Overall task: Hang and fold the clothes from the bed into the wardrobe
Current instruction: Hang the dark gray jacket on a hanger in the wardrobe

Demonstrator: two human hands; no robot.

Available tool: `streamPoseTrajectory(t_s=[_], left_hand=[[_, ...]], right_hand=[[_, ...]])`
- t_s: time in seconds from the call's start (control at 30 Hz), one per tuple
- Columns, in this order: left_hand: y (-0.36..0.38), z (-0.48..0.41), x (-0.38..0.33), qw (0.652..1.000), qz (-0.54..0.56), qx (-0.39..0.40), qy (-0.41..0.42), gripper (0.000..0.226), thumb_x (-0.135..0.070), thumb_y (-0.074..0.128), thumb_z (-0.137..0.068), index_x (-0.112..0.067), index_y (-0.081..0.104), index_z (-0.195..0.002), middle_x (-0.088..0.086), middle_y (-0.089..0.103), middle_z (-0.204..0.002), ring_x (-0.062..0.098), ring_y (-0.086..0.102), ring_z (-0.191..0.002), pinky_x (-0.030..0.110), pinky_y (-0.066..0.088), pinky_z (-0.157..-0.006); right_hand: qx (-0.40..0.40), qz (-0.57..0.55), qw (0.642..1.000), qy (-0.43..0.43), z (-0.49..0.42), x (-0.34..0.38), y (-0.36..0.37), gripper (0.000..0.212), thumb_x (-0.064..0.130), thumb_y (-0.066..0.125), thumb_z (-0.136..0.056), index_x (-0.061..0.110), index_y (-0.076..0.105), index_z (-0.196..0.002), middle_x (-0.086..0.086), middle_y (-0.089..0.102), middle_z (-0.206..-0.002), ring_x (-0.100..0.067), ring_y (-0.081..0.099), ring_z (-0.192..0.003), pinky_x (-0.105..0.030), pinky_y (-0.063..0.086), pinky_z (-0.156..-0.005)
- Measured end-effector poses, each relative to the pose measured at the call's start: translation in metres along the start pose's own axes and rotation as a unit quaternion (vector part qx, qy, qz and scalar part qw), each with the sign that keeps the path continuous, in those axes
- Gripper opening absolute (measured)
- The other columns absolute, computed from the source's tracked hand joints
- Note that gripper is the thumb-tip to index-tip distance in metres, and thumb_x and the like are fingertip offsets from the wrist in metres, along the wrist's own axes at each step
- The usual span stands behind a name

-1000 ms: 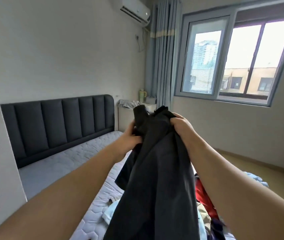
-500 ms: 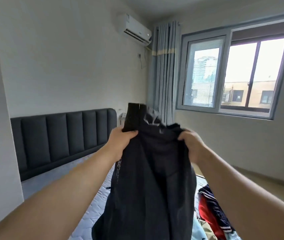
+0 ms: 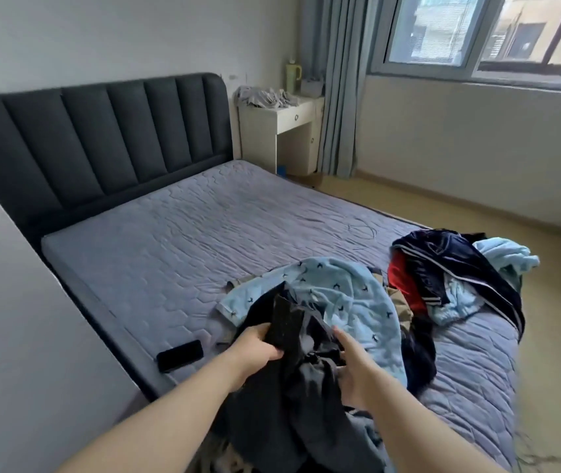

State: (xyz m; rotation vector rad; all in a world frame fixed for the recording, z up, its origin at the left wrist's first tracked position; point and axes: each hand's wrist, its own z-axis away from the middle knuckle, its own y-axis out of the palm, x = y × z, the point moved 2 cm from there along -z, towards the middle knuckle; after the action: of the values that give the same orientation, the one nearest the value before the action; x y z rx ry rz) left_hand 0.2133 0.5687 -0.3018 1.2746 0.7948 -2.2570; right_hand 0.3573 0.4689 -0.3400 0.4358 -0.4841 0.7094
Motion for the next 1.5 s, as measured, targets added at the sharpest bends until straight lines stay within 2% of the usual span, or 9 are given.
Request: streamPoseTrajectory(t_s=[0.17,0.4,0.5,0.63,0.9,1.07,1.17,1.33,1.5], left_hand=[[0.042,0.009,0.04,0.969,-0.049,0.236,-0.052,0.031,0.013,0.049,-0.084,-0.008,0.065,-0.101,0.008,0.065,-0.103,0.021,0.06,-0.104,0.034,0.042,-0.103],[0.026,0.004,0.048,0.936,0.04,0.338,-0.085,0.03,0.002,0.053,-0.084,-0.006,0.067,-0.108,0.012,0.065,-0.112,0.027,0.06,-0.107,0.039,0.044,-0.101],[0.012,-0.012,0.044,0.968,0.095,0.201,-0.114,0.043,-0.001,0.043,-0.083,-0.024,0.061,-0.114,-0.001,0.063,-0.123,0.016,0.062,-0.104,0.031,0.052,-0.084],[-0.006,-0.039,0.038,0.985,-0.16,-0.036,-0.047,0.066,0.008,0.035,-0.083,-0.032,0.037,-0.136,0.004,0.042,-0.139,0.019,0.053,-0.104,0.02,0.043,-0.067],[0.002,-0.07,-0.007,0.952,-0.283,-0.045,0.104,0.072,-0.021,0.061,-0.085,-0.025,0.022,-0.146,0.01,0.03,-0.144,0.03,0.037,-0.131,0.04,0.032,-0.109],[-0.023,-0.066,-0.048,0.977,-0.127,-0.153,0.081,0.02,-0.022,0.041,-0.092,-0.018,0.059,-0.084,0.022,0.061,-0.107,0.037,0.056,-0.102,0.042,0.044,-0.085],[-0.058,-0.055,-0.082,0.953,-0.131,-0.258,0.085,0.029,-0.019,0.036,-0.09,-0.017,0.03,-0.062,0.013,0.052,-0.075,0.032,0.048,-0.077,0.037,0.036,-0.067],[-0.117,-0.03,-0.137,0.93,-0.084,-0.329,0.142,0.023,-0.011,0.031,-0.088,-0.017,0.032,-0.066,0.011,0.048,-0.071,0.028,0.05,-0.069,0.038,0.043,-0.064],[-0.176,0.025,-0.168,0.852,-0.177,-0.459,0.178,0.019,-0.009,0.036,-0.083,-0.02,0.04,-0.067,0.004,0.05,-0.08,0.025,0.048,-0.077,0.031,0.036,-0.061]], right_hand=[[-0.002,0.057,0.993,0.103,-0.019,-0.038,-0.013,0.052,0.057,0.065,-0.076,0.007,0.057,-0.088,-0.014,0.064,-0.095,-0.027,0.065,-0.086,-0.037,0.053,-0.074],[-0.045,0.154,0.984,0.076,-0.031,-0.043,-0.026,0.017,0.009,0.045,-0.093,-0.001,0.058,-0.099,-0.021,0.057,-0.098,-0.027,0.057,-0.092,-0.034,0.043,-0.079],[-0.096,0.189,0.977,0.006,-0.022,-0.024,-0.031,0.017,0.002,0.038,-0.092,-0.004,0.051,-0.083,-0.016,0.051,-0.077,-0.023,0.047,-0.067,-0.029,0.035,-0.062],[-0.083,0.154,0.977,-0.122,0.001,0.017,-0.017,0.036,-0.009,0.03,-0.082,-0.004,0.062,-0.096,-0.024,0.064,-0.076,-0.025,0.051,-0.061,-0.025,0.04,-0.058],[0.069,0.035,0.968,-0.239,0.06,0.084,0.025,0.048,0.003,0.038,-0.082,0.014,0.062,-0.042,-0.003,0.058,-0.043,-0.013,0.058,-0.039,-0.017,0.044,-0.041],[0.054,0.092,0.961,-0.255,0.078,0.114,0.037,0.022,0.029,0.063,-0.067,0.014,0.059,-0.052,-0.008,0.057,-0.062,-0.018,0.059,-0.063,-0.027,0.042,-0.07],[0.039,0.238,0.91,-0.337,0.077,0.134,0.044,0.047,0.048,0.074,-0.067,0.008,0.063,-0.09,-0.003,0.066,-0.085,-0.016,0.064,-0.08,-0.028,0.048,-0.074],[0.033,0.474,0.792,-0.383,0.092,0.154,0.089,0.054,0.041,0.079,-0.062,0.027,0.057,-0.109,0.015,0.06,-0.093,-0.005,0.057,-0.087,-0.017,0.044,-0.064],[-0.043,0.527,0.692,-0.491,0.116,0.181,0.146,0.008,0.011,0.059,-0.074,0.016,0.053,-0.072,0.004,0.053,-0.069,-0.01,0.05,-0.061,-0.021,0.036,-0.046]])
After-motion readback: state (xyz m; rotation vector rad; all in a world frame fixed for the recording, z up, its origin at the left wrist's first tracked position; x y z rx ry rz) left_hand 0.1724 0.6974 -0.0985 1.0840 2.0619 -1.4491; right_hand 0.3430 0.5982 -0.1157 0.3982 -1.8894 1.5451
